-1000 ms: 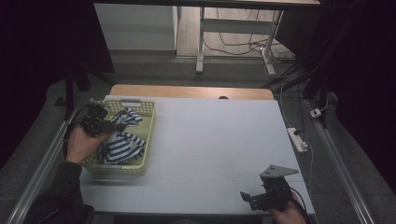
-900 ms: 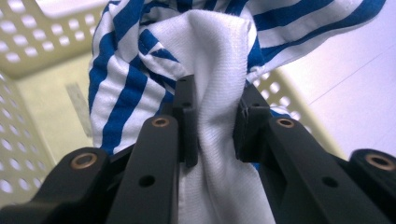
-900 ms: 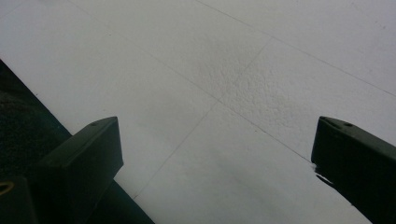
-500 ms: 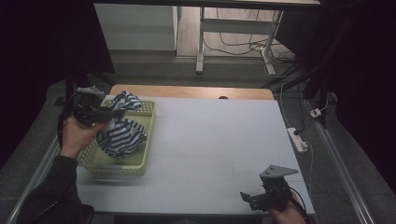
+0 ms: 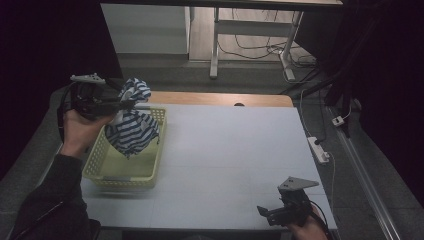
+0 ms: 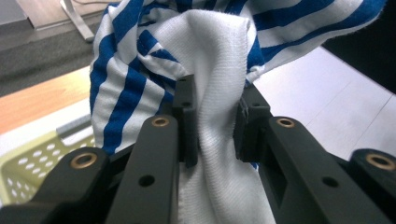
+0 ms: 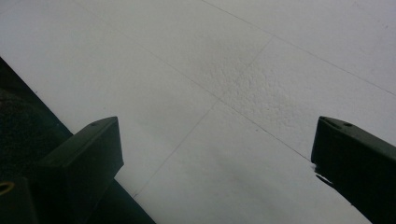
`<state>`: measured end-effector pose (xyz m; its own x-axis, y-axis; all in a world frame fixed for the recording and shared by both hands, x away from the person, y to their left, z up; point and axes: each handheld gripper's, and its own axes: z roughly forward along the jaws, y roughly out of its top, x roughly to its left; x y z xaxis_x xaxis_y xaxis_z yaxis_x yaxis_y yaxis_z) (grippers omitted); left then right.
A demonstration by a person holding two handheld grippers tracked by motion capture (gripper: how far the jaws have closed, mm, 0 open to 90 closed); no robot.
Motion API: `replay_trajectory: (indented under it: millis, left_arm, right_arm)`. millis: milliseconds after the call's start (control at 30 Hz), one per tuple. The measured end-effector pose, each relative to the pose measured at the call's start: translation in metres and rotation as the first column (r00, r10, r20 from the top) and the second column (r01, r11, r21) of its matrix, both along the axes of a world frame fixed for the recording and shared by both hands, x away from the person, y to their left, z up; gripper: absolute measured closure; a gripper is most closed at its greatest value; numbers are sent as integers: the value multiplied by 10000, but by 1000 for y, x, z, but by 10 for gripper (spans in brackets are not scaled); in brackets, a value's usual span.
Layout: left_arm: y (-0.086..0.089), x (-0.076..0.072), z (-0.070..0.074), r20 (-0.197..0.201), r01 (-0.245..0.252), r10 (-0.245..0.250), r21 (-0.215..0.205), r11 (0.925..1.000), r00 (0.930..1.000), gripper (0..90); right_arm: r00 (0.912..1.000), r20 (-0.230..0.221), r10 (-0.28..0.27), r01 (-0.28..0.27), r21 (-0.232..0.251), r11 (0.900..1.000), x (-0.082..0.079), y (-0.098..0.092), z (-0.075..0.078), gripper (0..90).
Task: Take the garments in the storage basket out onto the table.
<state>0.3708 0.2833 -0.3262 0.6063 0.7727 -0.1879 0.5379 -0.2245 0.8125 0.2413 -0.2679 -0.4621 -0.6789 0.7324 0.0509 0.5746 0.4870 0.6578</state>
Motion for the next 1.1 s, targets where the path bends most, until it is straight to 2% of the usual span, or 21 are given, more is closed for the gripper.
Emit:
replay_trajectory:
  millis: [100, 333, 600, 1100]
  left_arm:
    - [-4, 2, 8, 63, 155, -154, -115, 9998, 9999, 736]
    - [-19, 6, 25, 358, 464, -465, 38, 9989, 9983, 735]
    - [-35, 10, 40, 635, 850, -833, -239, 9961, 9945, 735]
    - [-75, 23, 56, 875, 1584, -1547, -381, 9866, 9841, 733]
  right_arm:
    - [10000, -2, 2, -2, 5, 10000, 0, 0, 0, 18]
    - [10000, -2, -3, 3, -8, 10000, 0, 0, 0, 17]
    - [10000, 3, 0, 0, 3, 10000, 0, 0, 0, 18]
    - [10000, -6, 17, -17, 55, 10000, 0, -1, 0, 18]
